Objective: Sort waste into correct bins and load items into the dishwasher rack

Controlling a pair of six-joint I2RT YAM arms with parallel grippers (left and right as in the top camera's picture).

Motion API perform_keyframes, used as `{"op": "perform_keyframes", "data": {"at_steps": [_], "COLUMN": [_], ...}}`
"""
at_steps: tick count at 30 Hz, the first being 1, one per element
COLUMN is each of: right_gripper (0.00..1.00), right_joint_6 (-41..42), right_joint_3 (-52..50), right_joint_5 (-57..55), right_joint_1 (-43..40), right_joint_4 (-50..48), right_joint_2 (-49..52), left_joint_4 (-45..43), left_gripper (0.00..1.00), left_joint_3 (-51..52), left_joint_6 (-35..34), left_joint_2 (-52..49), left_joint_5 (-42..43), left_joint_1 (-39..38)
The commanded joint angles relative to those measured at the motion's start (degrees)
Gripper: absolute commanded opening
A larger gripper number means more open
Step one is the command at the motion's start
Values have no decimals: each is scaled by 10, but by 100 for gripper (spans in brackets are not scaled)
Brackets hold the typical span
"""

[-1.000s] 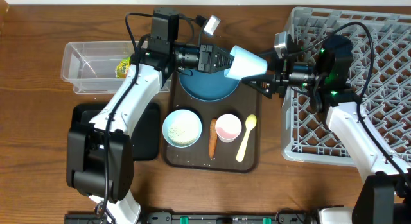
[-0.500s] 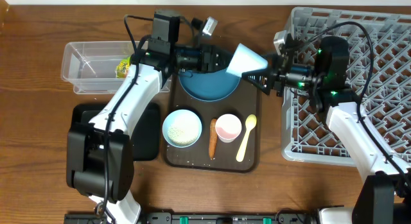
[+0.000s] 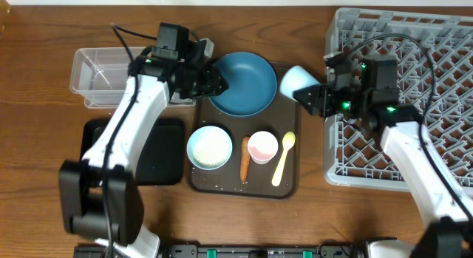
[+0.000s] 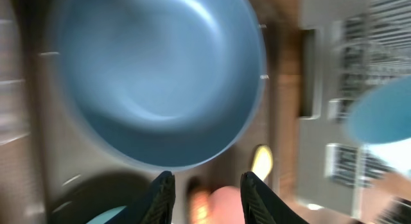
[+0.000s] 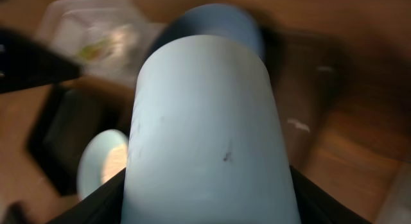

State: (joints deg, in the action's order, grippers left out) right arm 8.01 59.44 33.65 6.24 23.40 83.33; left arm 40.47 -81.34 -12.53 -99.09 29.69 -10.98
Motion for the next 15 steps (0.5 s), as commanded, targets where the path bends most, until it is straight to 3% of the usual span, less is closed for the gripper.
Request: {"op": "perform_keyframes", "data": {"at_steps": [1, 7, 15], "right_gripper": [3, 1, 1], "right_joint_6": [-21, -24, -8], "right_joint_3": [67, 170, 269], "right_joint_5": [-164, -318, -338], "right_joint_1": [-12, -70, -232], "right_joint_4": [61, 235, 356], "right_joint_2": [-57, -71, -39], "left_joint_4": [25, 67, 74], "left_gripper": [36, 36, 36], "left_joint_3": [-7, -7, -6], "left_joint_6": [31, 31, 31], "left_joint_2": [36, 49, 49], "left_joint_5": [-135, -167, -167], "left_joint_1": [0, 0, 0]}}
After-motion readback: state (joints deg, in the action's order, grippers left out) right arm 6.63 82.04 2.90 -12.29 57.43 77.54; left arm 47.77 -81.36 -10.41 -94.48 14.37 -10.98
